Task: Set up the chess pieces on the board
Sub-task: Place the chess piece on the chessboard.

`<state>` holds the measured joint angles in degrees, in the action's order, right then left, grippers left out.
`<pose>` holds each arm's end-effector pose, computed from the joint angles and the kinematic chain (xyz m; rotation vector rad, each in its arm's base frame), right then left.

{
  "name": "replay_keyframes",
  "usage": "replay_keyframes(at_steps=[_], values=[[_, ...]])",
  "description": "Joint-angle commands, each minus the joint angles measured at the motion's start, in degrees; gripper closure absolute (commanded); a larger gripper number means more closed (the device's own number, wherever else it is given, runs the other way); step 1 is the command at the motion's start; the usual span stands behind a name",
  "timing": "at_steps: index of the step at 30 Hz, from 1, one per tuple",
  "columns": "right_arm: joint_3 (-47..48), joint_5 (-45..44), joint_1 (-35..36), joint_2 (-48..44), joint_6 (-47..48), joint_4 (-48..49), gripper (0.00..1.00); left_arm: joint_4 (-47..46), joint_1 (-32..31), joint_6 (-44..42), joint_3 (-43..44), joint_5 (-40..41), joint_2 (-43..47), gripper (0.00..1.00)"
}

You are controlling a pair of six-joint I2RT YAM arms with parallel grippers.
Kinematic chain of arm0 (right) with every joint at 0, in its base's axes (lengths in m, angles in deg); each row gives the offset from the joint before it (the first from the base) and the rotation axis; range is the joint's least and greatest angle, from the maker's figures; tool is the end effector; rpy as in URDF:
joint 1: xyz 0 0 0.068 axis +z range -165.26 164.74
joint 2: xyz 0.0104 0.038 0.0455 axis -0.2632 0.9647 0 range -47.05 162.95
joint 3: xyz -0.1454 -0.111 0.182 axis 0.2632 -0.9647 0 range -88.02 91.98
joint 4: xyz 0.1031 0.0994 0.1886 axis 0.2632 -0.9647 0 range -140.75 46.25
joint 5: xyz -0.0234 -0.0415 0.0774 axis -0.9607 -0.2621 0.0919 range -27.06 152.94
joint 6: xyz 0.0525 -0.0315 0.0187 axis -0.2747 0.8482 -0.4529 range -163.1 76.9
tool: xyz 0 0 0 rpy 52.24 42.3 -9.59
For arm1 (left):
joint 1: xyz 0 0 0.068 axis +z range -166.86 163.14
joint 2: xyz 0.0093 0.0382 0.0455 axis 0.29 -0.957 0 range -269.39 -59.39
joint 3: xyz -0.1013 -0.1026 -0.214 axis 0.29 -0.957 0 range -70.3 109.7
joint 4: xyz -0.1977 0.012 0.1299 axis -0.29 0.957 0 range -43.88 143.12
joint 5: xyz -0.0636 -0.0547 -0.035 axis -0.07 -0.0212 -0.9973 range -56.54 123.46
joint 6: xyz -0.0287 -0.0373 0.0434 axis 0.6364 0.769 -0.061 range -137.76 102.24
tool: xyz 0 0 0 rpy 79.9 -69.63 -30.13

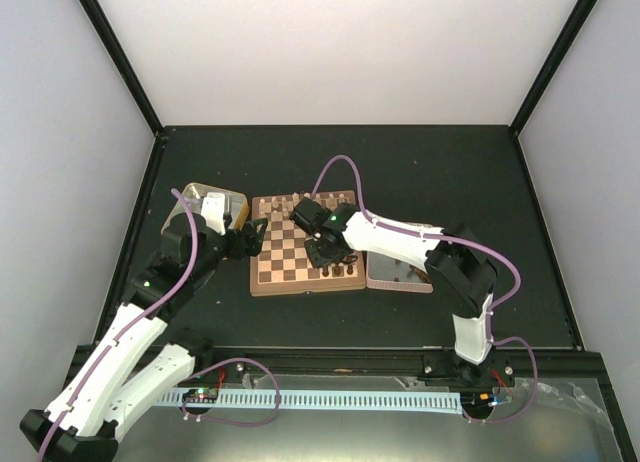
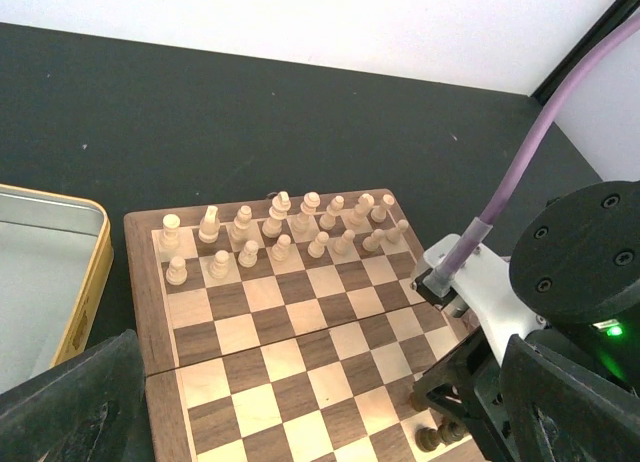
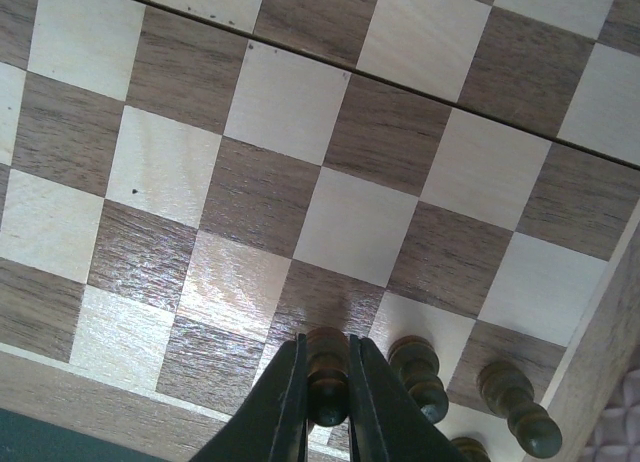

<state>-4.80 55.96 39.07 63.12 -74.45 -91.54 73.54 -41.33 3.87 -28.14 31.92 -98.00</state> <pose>0.2150 0.2891 0.1826 -0.5470 2.8082 0.1327 0.1388 -0.0647 0.2922 0.0680 2.0278 -0.5422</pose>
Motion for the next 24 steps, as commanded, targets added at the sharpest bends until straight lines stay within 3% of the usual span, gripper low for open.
replay_keyframes(at_steps=[1,24], values=[[1.25,0.39,0.34,1.46,0.78,-0.15,0.87,-0.21,0.05,0.15,-0.18,0.81,0.50,0.01],[2.46,-0.78,0.31,3.93,0.90,0.59,0.84,0.00,0.08,-0.04,-0.48,0.90,0.73,0.01]])
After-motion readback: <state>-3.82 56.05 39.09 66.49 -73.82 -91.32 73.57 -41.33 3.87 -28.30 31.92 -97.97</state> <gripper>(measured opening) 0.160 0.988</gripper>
